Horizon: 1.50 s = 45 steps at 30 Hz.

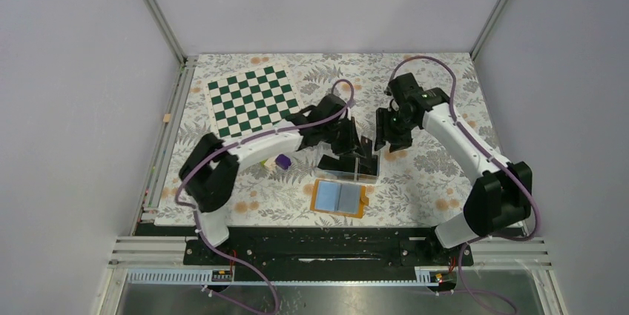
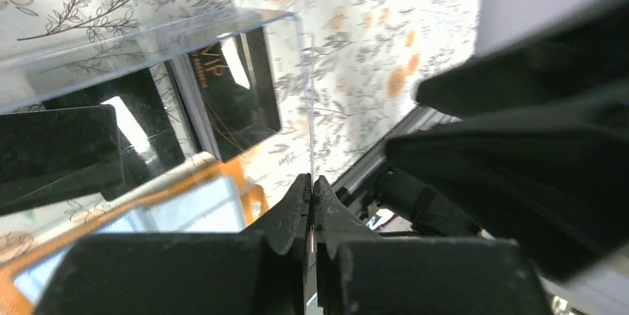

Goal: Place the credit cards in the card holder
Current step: Pick up the credit card from the storage box, then insert the credit card into the card holder.

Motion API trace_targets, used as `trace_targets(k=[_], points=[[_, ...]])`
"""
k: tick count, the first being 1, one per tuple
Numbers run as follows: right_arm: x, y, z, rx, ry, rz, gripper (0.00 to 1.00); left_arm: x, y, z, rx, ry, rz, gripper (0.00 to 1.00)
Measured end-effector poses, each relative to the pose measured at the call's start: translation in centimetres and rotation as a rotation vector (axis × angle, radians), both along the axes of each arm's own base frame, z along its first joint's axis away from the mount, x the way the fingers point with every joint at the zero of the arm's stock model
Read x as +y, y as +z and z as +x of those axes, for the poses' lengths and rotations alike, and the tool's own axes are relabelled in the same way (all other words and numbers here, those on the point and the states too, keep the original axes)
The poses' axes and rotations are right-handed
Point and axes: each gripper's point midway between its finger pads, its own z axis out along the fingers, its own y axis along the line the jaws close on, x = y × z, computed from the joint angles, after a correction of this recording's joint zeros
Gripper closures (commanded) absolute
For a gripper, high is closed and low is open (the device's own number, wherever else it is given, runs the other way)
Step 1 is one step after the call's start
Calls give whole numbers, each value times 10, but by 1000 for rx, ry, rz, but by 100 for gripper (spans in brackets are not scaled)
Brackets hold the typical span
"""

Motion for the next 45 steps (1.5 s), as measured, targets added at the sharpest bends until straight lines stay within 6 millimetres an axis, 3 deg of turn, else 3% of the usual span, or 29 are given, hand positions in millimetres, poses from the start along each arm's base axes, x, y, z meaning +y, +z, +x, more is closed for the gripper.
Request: trace_targets(k=[3,6,10,15,19,23,31,38,41,42,45], points=[[7,14,-5,-31,10,92,34,14,41,-3,-77,13,-62,100],[15,26,-14,-50,24,195,31,33,66,-9,-114,37,-139,100],[29,39,-32,-59,56,367,31,54,68,-23,-55,67,-247,100],[56,53,-61,-12,136,607,38,57,63,-50,62,46,-368,100],[69,54,-79,59,164,750,48,63,79,-67,86,40,-480,100],[81,55,-87,126,145,885,57,65,102,-71,66,36,-582,100],[95,75,-78,122,131,1052,74,65,109,-72,83,46,-634,100],[100,88,-69,98,140,1100,82,65,114,-73,79,33,-653,100],[101,89,-67,102,140,1114,99,66,113,-73,78,37,-657,100],[101,90,-67,105,143,1120,100,66,111,-73,80,40,-655,100],[102,90,-67,113,154,1133,100,67,110,-73,85,43,-657,90]])
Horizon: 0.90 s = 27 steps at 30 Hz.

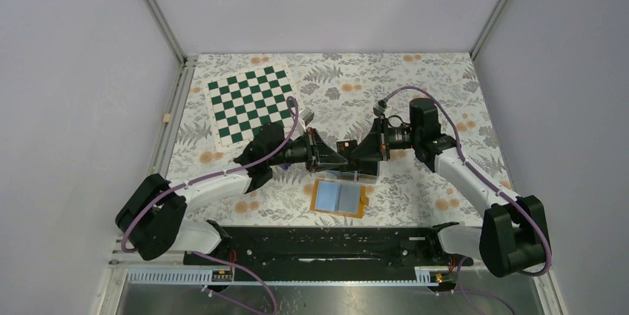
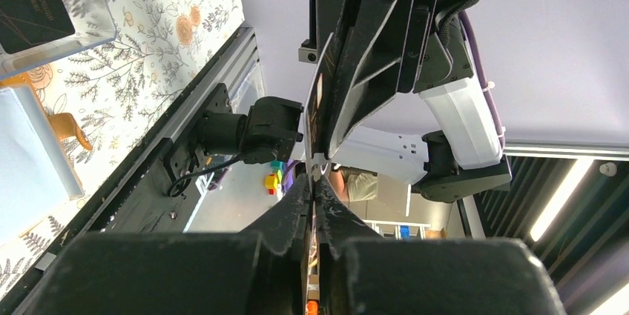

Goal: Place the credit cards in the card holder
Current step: Insert the credit card into the card holder.

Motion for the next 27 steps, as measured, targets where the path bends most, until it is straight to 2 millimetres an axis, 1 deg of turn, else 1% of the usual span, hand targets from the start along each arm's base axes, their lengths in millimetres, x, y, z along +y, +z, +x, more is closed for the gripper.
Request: trace_targets(k=[3,6,7,11,15,16,18,20,22,25,27], points=[[0,-1,0,-1,9,6,100,0,-3,0,4,0,6,66],[-1,-7,-1,-12,8,-15,100,1,-10,-2,3,-5,33,50],[-2,-12,-2,-11,6,-33,100,3,-16,-3,8,-3,58,48],[-10,-39,-5,-15,-30,-156,100,19,-44,-9,25,37,210,47],[-19,-67,-12,-60,-88,-283,100,53,-87,-16,45,103,452,47],[-19,-76,-17,-75,-95,-314,100,60,-97,-18,53,112,507,47],[-14,-95,-34,-83,-74,-366,100,76,-118,-23,73,122,611,49],[-8,-111,-48,-80,-51,-404,100,88,-138,-29,96,121,682,52],[-4,-127,-57,-64,-47,-435,100,98,-161,-37,135,110,746,54],[-7,-147,-58,-36,-91,-483,100,110,-194,-48,204,91,830,57],[-11,-157,-55,-30,-131,-512,100,114,-208,-53,244,82,862,59]])
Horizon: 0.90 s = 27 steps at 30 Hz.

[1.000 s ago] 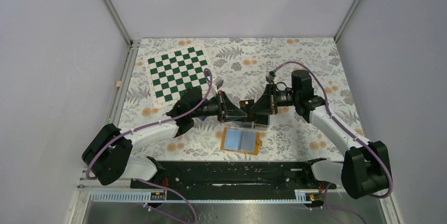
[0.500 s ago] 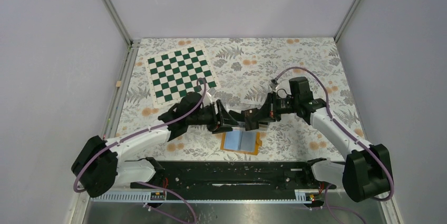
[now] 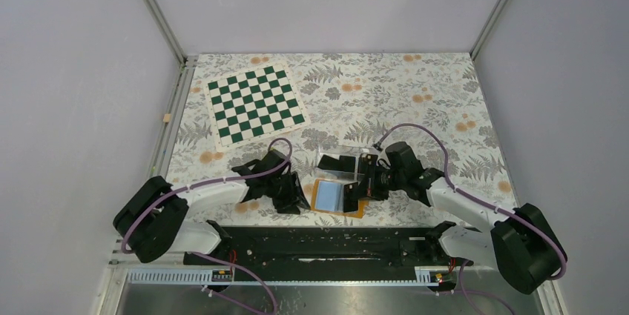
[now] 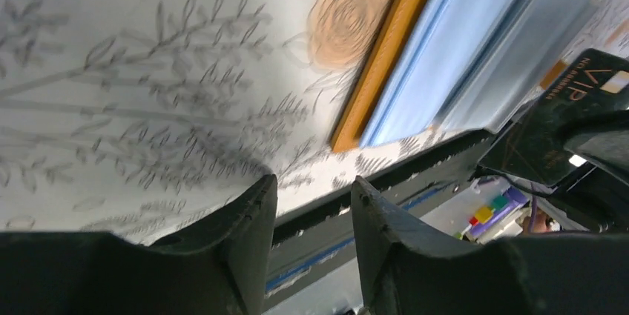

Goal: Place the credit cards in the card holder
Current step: Insert the credit card into the card holder.

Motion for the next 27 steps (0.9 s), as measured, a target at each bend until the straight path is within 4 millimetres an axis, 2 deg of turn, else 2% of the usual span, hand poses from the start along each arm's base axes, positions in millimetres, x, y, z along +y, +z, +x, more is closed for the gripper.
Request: trace_targets(k=[5,11,19,27], points=[[-1,-10,18,-49,-76,-26,100,-18,-2,13,-9,-5,-47,65],[2,-15,35,-94,-134,-15,100,-36,-3,26,-18,-19,-78,76],[6,-26,47,-101,-162,-9,100,-40,-6,22,-18,-31,-71,87],[1,-34,49,-125,-158,-55,100,-45,-9,16,-5,-41,-68,95]])
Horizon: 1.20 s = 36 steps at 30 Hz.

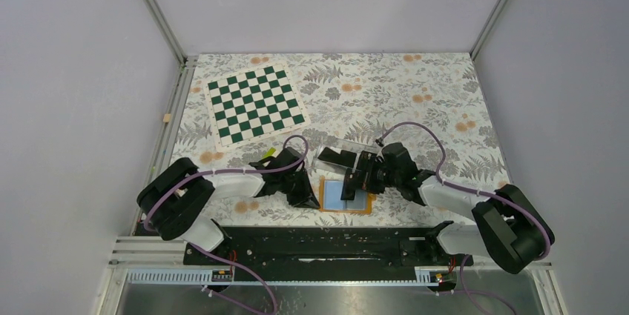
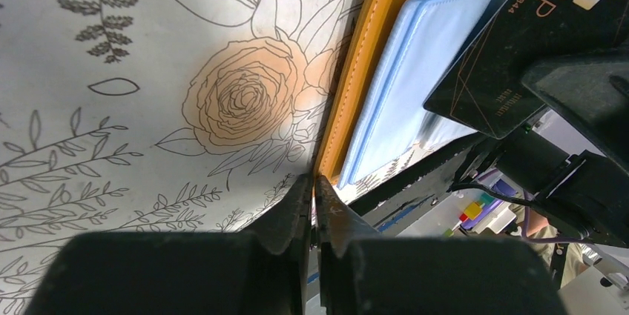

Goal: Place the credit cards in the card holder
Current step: Insert the credit card into the card holder.

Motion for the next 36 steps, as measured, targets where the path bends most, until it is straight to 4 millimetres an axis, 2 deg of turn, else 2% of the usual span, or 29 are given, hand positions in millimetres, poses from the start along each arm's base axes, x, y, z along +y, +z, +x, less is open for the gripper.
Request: trace_targets(k=[8,12,20,26,36], points=[[-13,10,-3,-63,9,-49,100,-4,-1,0,9,-5,-7,98],[-14,5,-4,-53,10,-61,100,-7,-1,0,11,-12,-9,98],[-1,-3,-2,1,4,0,100,-16,-1,-1,25,-34,-10,99],[0,-4,-5,19,2,17,100,-19,0,-3,34,-45,-11,99],[-13,-5,-23,96,3,-51,100,-20,-1,-3,38,-48,-11,100]])
